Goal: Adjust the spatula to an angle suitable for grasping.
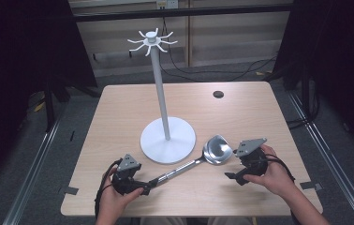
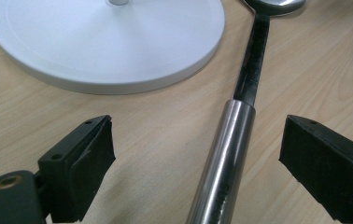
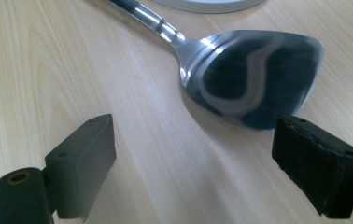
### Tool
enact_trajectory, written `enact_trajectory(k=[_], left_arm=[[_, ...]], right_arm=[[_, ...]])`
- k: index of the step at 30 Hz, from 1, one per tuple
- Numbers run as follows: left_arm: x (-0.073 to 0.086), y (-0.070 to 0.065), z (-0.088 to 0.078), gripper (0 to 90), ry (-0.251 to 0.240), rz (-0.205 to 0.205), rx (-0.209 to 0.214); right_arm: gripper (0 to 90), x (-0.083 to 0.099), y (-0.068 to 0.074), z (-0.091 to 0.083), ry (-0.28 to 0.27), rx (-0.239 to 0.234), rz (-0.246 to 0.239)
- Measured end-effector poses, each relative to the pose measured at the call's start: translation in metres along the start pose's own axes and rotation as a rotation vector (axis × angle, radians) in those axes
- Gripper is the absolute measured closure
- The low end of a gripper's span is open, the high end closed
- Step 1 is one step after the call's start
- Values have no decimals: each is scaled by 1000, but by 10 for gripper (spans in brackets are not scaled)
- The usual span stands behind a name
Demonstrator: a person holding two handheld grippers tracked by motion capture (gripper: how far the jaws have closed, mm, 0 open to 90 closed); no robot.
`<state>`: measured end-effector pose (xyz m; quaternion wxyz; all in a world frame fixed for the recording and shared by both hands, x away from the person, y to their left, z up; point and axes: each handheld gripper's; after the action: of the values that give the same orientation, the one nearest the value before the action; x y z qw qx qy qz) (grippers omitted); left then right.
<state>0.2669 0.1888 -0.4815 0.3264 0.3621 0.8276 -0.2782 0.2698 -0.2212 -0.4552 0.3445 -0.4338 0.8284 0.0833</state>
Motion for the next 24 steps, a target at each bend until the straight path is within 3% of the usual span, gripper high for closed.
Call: enact_trajectory(k=[5,11,17,24], left_arm=[[0,0,0,99,-5,-3,8],[1,1,0,99,-5,-4,6],[1,1,-2,99,-10,-6,5],[1,1,-2,99,-8,-3,4]], right_arm=[[138,-13,-1,5,-9,-41,-13],[139,-31,2,13,25,-56,-69],[139,-41,4,23,38,-89,-68],[139,-50,7,37,75,-104,-106]])
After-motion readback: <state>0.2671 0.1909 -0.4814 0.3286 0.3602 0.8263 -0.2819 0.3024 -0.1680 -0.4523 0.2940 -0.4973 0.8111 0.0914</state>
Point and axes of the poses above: each handheld gripper's, and its own axes: z roughly forward along the jaws, x roughly out of its underside, y roughly to its left, and after that the axes turned 7 degrees about x, right-handed
